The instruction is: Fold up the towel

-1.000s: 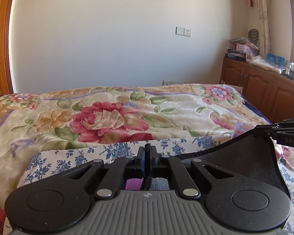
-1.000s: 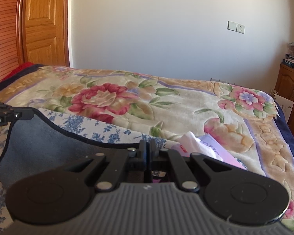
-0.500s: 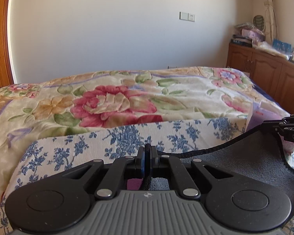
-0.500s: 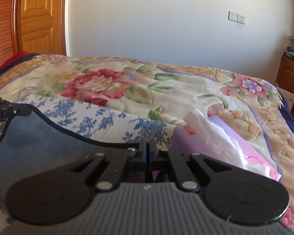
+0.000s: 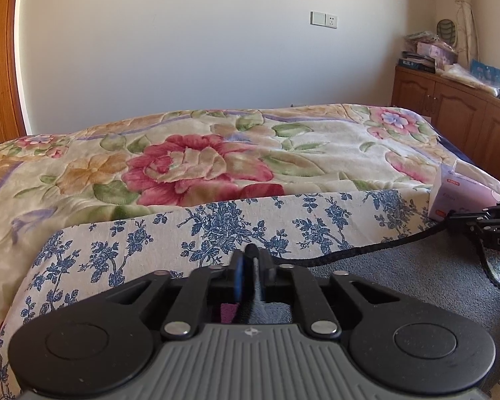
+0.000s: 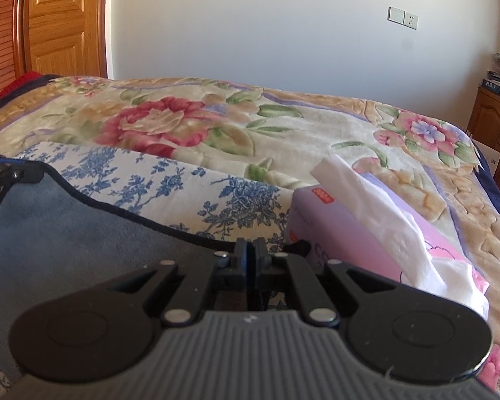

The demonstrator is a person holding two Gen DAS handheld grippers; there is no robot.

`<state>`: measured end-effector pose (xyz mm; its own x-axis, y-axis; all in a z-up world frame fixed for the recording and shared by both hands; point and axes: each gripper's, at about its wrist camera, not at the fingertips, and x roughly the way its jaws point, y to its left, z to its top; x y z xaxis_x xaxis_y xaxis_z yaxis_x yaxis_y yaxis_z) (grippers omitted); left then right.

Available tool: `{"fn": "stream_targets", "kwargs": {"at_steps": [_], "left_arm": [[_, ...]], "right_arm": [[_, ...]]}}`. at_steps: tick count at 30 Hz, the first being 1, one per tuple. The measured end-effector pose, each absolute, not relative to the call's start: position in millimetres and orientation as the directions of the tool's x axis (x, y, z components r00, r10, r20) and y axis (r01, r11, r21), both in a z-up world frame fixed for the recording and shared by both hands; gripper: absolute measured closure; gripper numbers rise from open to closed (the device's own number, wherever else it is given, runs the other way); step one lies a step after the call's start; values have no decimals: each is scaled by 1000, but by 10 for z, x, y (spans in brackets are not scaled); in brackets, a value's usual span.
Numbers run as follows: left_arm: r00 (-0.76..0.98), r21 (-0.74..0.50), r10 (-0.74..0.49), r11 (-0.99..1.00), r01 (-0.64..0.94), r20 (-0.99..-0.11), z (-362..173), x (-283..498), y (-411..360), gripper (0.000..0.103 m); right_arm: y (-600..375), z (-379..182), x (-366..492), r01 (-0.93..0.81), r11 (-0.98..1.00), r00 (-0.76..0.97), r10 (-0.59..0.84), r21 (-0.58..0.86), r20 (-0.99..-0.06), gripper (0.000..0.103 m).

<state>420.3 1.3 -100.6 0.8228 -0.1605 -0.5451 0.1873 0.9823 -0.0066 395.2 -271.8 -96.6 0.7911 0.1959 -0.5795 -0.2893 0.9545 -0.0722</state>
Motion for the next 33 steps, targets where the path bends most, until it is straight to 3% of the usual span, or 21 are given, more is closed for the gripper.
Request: {"fn": "stream_targets", "kwargs": {"at_steps": [1, 3, 4, 6, 10, 16, 26, 33], "left_arm": [[825, -4, -158, 983, 186, -543, -1004, 4196, 12, 75], [830, -5, -154, 984, 180, -537, -996, 4174, 15, 62], [831, -4, -150, 985, 175, -535, -991, 4162, 14, 53], [837, 7, -132, 987, 160, -531, -976, 4134, -1, 46], [840, 23, -120, 988, 156, -529, -906, 4057, -46, 45], [838, 19, -120, 988, 153, -533, -781, 3884, -103, 34], [832, 24, -126, 986, 165, -541, -545, 3552, -129, 33], [836, 29, -131, 985, 173, -533, -391, 3336, -165, 25]], "right_arm": [[-2716, -961, 3943, -290, 954, 792, 195, -74, -579, 87], [-2709, -949, 3926, -284, 955, 795, 187, -81, -577, 65], [-2708, -937, 3908, -281, 956, 798, 184, -84, -574, 60], [-2706, -904, 3878, -283, 956, 799, 189, -80, -571, 58], [-2680, -807, 3776, -296, 953, 795, 206, -69, -570, 58], [-2622, -654, 3615, -296, 954, 793, 221, -43, -568, 57], [-2582, -483, 3267, -266, 964, 800, 227, 11, -556, 54], [-2578, -352, 3088, -243, 970, 809, 217, 26, -547, 51]]}}
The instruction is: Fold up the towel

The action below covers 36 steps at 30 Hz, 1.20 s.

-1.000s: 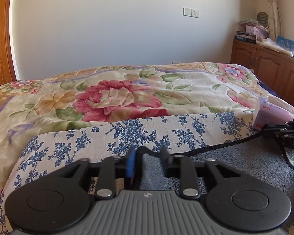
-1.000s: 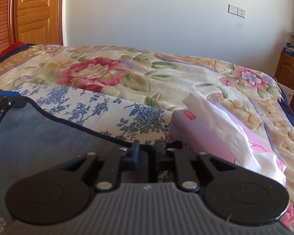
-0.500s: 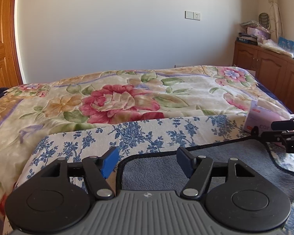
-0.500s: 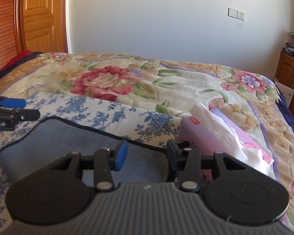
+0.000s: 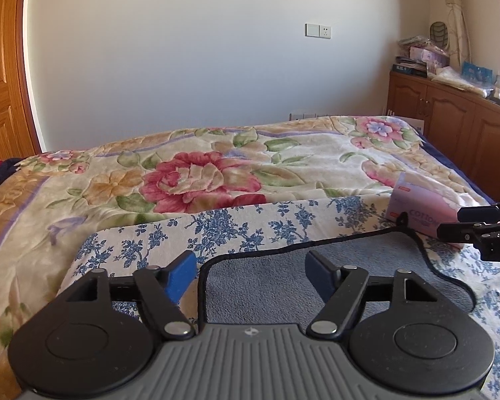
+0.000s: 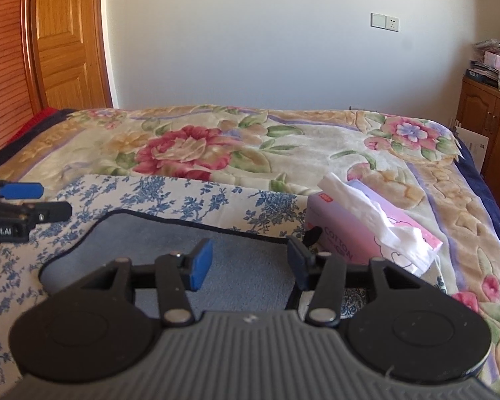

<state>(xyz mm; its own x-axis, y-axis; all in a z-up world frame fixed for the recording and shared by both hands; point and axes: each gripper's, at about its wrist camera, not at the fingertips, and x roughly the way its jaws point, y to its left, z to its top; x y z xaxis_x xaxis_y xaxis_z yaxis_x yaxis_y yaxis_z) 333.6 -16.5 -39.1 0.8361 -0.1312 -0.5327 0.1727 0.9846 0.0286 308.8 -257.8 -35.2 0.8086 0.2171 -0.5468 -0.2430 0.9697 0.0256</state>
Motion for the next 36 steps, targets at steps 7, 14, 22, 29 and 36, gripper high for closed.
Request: {"fn": "stream_targets", "kwargs": {"at_steps": [7, 14, 22, 29, 36], "left_arm": [[842, 27, -147, 982, 189, -520, -258, 3137, -241, 15], [845, 25, -160, 979, 200, -511, -142, 2982, -319, 11], [855, 45, -158, 977, 206, -494, -80, 2799, -379, 0], [851, 34, -165, 977, 209, -499, -57, 2693, -370, 0], [851, 56, -153, 976, 209, -503, -18, 2547, -327, 0]], "right_arm": [[-2552, -257, 2947, -232, 973, 821, 204, 15, -534, 41], [-2563, -211, 2840, -222, 975, 826, 192, 7, -529, 36], [-2543, -160, 2713, -218, 976, 837, 184, -5, -515, 16], [-2536, -99, 2598, -202, 979, 850, 173, -5, -498, 4], [-2521, -11, 2441, -193, 981, 860, 167, -4, -481, 0]]}}
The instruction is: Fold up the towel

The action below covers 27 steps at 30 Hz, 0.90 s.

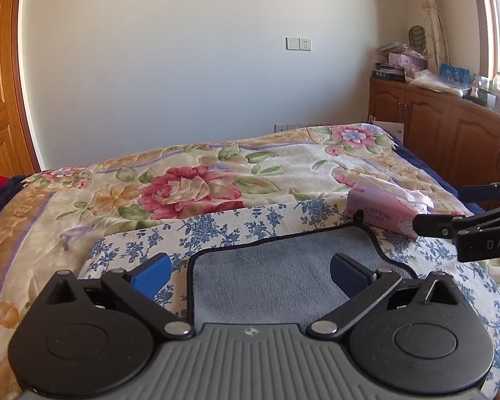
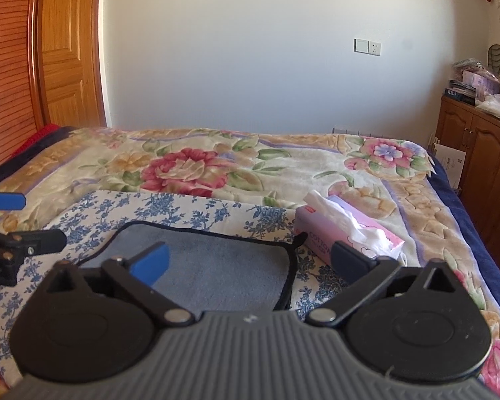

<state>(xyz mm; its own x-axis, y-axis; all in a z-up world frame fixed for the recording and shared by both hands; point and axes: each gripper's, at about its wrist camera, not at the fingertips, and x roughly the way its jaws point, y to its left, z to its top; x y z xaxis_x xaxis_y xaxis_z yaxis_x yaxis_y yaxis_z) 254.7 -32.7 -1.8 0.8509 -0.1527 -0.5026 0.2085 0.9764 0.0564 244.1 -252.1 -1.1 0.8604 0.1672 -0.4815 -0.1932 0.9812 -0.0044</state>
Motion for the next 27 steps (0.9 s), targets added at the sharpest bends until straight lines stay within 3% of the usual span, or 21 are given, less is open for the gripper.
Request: {"fn": "stream_targets", "kwargs": {"at_steps": [27], "left_arm": [[870, 51, -144, 981, 190, -472, 394, 1624, -187, 0]], "right_arm": [[-2459, 405, 1565, -198, 980, 878, 189, 27, -440, 0]]}}
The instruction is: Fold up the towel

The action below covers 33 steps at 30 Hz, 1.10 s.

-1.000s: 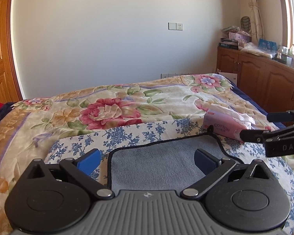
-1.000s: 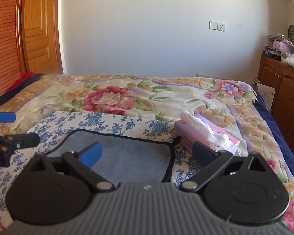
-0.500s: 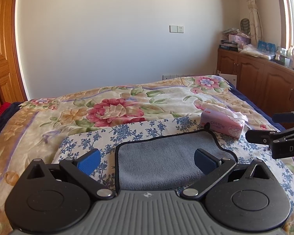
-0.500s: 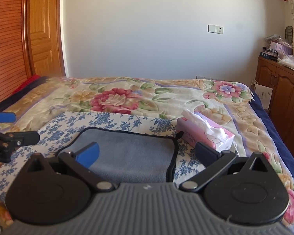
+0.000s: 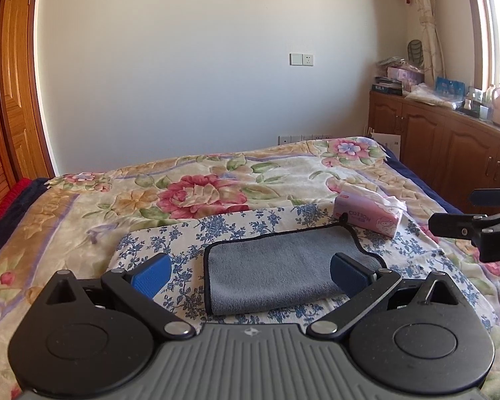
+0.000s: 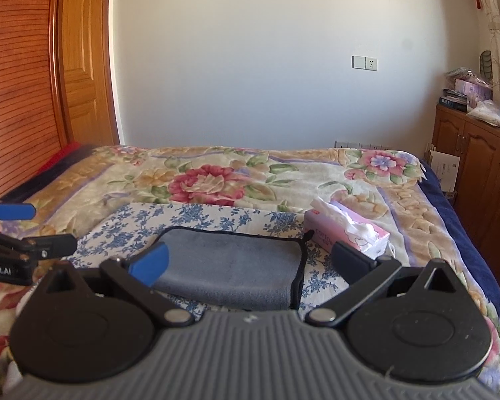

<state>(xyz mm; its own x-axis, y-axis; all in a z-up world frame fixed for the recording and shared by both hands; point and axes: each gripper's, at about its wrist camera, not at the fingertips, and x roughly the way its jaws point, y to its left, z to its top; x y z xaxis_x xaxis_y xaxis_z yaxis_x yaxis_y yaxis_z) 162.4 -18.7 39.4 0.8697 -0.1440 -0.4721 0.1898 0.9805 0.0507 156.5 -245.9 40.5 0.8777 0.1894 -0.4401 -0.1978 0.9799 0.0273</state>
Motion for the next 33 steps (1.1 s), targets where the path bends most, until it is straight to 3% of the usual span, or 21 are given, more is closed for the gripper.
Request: {"fn": "stream_targets", "kwargs": {"at_steps": [33], "left_arm": [[862, 28, -160, 980, 198, -481, 299, 774, -107, 0]], "right_arm": [[-2453, 357, 787, -195, 980, 884, 195, 43, -425, 0]]}}
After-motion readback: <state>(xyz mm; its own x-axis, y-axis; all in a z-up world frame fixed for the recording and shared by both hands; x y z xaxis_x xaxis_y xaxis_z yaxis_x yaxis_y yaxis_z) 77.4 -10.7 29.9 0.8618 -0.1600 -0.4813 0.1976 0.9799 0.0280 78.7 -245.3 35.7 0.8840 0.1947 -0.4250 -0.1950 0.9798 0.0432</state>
